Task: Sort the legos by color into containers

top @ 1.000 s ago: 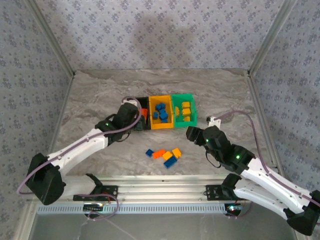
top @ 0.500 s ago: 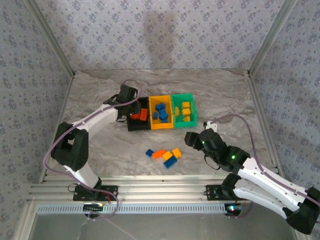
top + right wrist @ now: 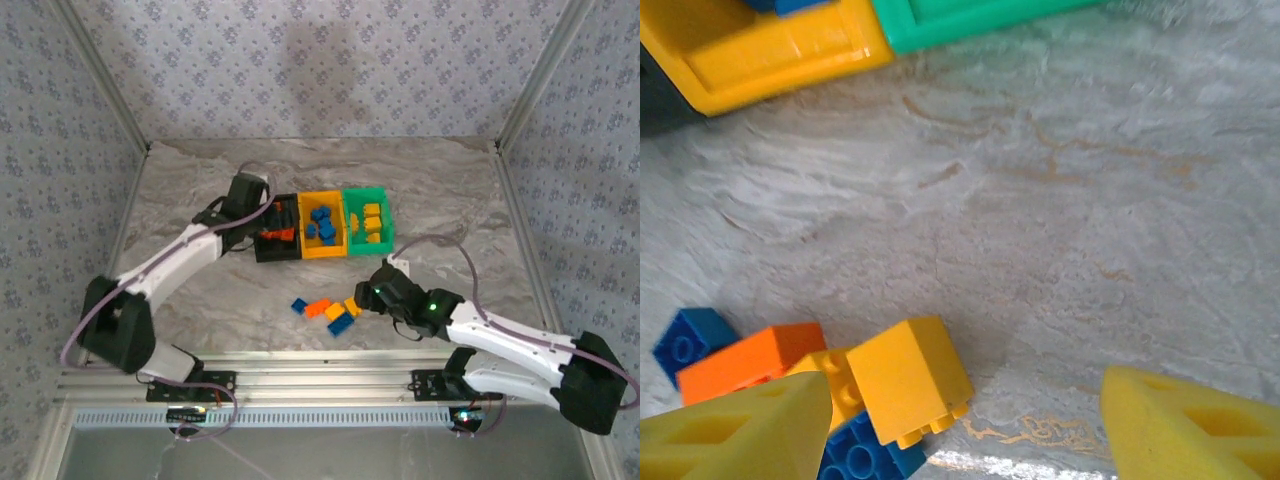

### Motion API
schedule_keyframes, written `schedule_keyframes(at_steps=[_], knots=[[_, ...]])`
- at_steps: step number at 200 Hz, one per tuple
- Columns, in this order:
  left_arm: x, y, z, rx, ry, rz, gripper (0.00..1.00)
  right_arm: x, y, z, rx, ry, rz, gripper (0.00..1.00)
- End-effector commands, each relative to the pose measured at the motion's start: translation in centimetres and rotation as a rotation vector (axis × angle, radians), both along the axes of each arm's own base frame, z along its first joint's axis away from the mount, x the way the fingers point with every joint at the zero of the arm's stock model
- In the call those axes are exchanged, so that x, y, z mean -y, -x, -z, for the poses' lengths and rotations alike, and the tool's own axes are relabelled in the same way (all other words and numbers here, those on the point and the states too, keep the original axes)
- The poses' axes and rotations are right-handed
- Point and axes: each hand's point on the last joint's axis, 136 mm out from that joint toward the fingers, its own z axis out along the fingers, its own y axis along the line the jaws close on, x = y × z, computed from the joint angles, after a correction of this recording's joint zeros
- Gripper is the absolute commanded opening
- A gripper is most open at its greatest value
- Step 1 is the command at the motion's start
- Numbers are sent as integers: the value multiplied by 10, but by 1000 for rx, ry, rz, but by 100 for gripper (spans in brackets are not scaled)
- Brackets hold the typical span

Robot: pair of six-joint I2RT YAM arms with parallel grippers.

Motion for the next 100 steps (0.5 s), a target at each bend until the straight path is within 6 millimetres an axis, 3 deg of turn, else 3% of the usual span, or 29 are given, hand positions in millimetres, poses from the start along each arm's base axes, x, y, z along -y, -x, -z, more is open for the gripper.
schedule_keyframes(at_steps=[1, 25, 49, 100], knots=[[15, 38, -12, 15, 90, 71, 100, -16, -3, 0, 0, 24, -50, 73], [14, 81, -4, 9, 125, 95, 100, -29, -2, 12, -30, 72, -104, 73], [2, 111, 11, -10, 136, 82, 100, -40, -1, 22, -52, 101, -143, 73], [-20, 134, 40, -57, 139, 32, 100, -42, 4, 40, -104, 142, -157, 66]])
